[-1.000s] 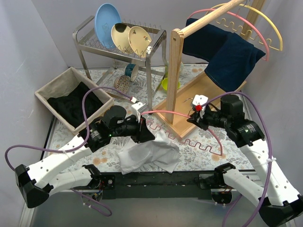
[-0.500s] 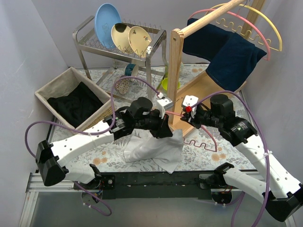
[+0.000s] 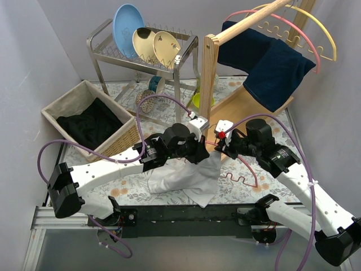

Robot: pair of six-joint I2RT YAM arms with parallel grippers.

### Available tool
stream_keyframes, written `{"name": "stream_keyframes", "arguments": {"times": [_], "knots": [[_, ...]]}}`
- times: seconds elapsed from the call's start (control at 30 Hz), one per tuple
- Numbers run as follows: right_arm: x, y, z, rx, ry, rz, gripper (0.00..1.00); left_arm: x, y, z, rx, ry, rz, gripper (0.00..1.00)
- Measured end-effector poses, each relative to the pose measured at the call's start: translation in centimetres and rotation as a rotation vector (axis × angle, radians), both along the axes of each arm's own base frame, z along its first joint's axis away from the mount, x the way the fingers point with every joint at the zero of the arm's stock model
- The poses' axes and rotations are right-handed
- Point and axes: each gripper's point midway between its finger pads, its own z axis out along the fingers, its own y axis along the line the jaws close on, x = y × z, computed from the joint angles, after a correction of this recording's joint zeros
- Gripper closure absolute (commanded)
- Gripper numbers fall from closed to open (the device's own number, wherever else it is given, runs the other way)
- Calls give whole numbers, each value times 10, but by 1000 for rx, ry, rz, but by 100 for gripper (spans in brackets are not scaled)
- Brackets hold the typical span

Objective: Place the skirt on the hanger
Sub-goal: Move the skirt to the center of the board

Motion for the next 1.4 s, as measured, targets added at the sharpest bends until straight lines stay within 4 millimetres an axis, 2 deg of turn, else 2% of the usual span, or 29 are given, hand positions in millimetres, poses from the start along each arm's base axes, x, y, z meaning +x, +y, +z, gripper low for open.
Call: {"name": "stream_keyframes", "arguments": {"times": [0.2, 0.23, 0.33, 0.37, 0.57, 0.67, 0.73, 0.83, 0.9, 1.0, 1.07, 1.13, 1.27, 1.3, 1.33, 1.4], "knots": [[0, -1, 5, 11, -16, -7, 99, 15, -3, -26, 18, 20, 94, 100], [-1, -1, 5, 12, -18, -5, 99, 19, -2, -30, 24, 20, 117, 94], [-2, 0, 6, 17, -15, 6, 99, 25, 2, -36, 30, 18, 168, 90], [-3, 1, 6, 18, -14, 11, 99, 27, 3, -36, 27, 16, 180, 83], [0, -1, -5, -5, 4, -2, 99, 30, -3, -42, 20, 32, 189, 69], [2, -3, -5, -14, -1, -18, 99, 24, -2, -45, 25, 54, 172, 51], [3, -4, -5, -18, -5, -22, 99, 14, 9, -37, 1, 67, 169, 38], [3, -3, -5, -20, -10, -15, 99, -5, 36, -10, -67, 80, 176, 37], [2, -3, -6, -22, -10, -10, 99, -18, 57, 18, -137, 90, 190, 38], [1, -4, -12, -29, -4, -6, 99, -36, 84, 50, -250, 124, 212, 44], [-1, -5, -14, -33, 0, -2, 99, -49, 98, 46, -281, 168, 214, 51], [-2, -4, -13, -33, -3, 7, 99, -60, 107, 30, -276, 220, 214, 57], [-6, -2, -14, -34, 0, 40, 99, -71, 107, -4, -198, 307, 200, 58], [-8, -2, -15, -36, 3, 54, 99, -69, 107, -7, -170, 310, 206, 47], [-10, -2, -16, -39, 3, 64, 99, -66, 109, -6, -126, 307, 222, 42], [-15, -1, -17, -44, 6, 90, 99, -58, 110, 9, -106, 263, 246, 31]]}}
